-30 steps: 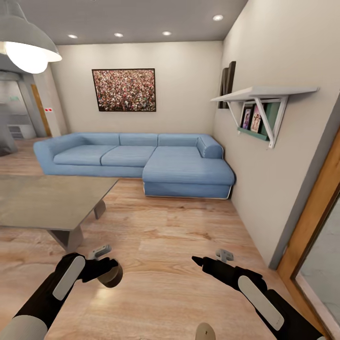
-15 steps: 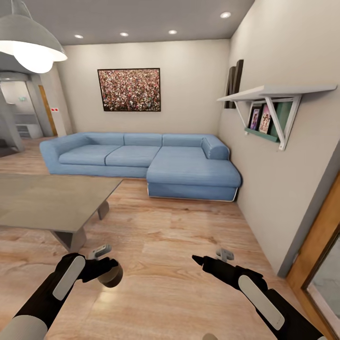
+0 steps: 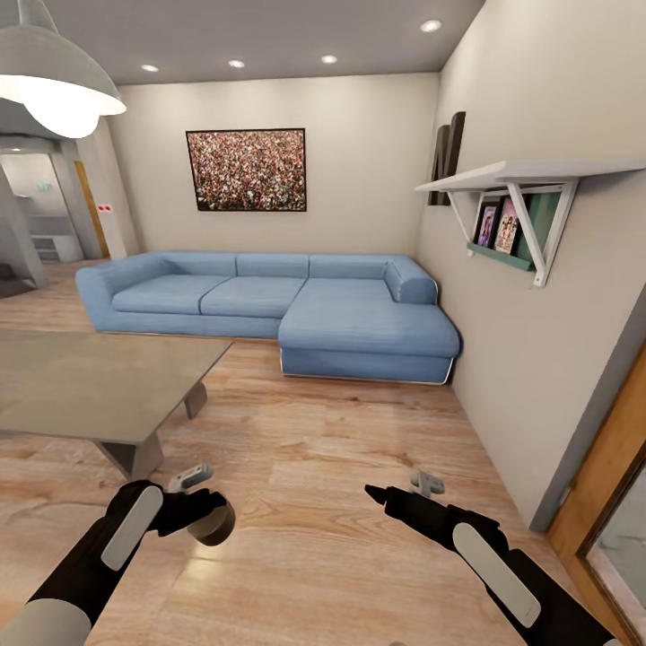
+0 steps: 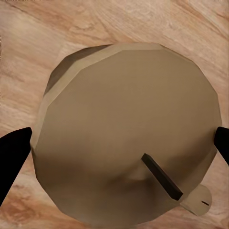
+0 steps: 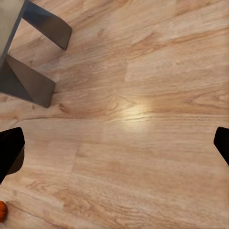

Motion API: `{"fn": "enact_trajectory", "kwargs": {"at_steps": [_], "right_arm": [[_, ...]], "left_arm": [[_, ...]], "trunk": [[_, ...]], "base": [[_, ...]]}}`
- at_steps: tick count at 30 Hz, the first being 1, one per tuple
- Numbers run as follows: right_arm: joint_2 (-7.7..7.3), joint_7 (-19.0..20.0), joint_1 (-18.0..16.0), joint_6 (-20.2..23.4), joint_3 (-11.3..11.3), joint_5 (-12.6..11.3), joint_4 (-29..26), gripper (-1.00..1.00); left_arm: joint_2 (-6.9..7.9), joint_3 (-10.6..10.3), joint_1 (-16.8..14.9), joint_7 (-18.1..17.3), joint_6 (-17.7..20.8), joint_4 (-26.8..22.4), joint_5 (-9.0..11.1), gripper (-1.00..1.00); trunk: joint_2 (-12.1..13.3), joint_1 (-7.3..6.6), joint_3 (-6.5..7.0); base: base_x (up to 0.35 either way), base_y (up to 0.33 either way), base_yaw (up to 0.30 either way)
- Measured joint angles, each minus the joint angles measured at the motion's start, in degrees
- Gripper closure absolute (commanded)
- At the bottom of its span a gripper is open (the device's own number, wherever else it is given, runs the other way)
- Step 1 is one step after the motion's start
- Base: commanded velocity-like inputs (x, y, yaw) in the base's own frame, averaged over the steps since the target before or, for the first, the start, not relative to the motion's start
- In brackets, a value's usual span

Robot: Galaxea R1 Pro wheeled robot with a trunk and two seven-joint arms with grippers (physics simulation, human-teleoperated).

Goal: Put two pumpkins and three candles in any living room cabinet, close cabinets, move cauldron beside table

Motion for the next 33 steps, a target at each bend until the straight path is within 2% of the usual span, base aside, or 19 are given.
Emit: {"fn": "enact_trajectory", "kwargs": {"at_steps": [5, 7, 19, 21, 29, 33], "right_arm": [[0.0, 0.0, 0.0, 0.0, -0.1, 0.0, 0.4, -1.0], [0.0, -0.2, 0.0, 0.1, -0.1, 0.0, 0.6, -1.0], [0.0, -0.2, 0.0, 1.1, -0.5, -0.4, 1.1, -1.0], [0.0, -0.1, 0.0, 1.1, -0.5, -0.5, 1.1, -1.0], [-0.02, 0.1, 0.0, 0.8, -0.6, -0.5, 0.9, -1.0], [-0.02, 0.0, 0.0, 0.9, -0.6, -0.9, 1.0, -1.0]], "left_arm": [[0.17, -0.3, 0.0, 0.0, 0.2, -0.1, 0.0, 1.0], [0.71, -0.2, 0.0, 0.1, 0.4, -0.3, -0.4, 1.0], [6.05, 0.2, 0.0, -0.1, 0.8, -0.6, 0.0, 1.0], [6.15, 0.1, 0.0, -0.2, 0.7, -0.6, 0.5, 1.0], [6.05, -0.4, 0.0, -0.2, 0.7, -0.6, 0.4, 1.0], [5.14, -0.4, 0.0, -0.3, 0.6, -0.7, 0.4, 1.0]], "trunk": [[0.0, 0.0, 0.0], [0.0, 0.0, 0.0], [0.0, -0.02, 0.0], [0.0, -0.01, 0.0], [0.0, 0.0, 0.0], [0.0, 0.0, 0.0]], "base": [[0.0, 0.0, 0.0], [0.0, 0.0, 0.0], [0.057, 0.017, 0.0], [0.063, 0.018, 0.0], [0.01, -0.014, 0.0], [0.0, -0.003, 0.0]]}}
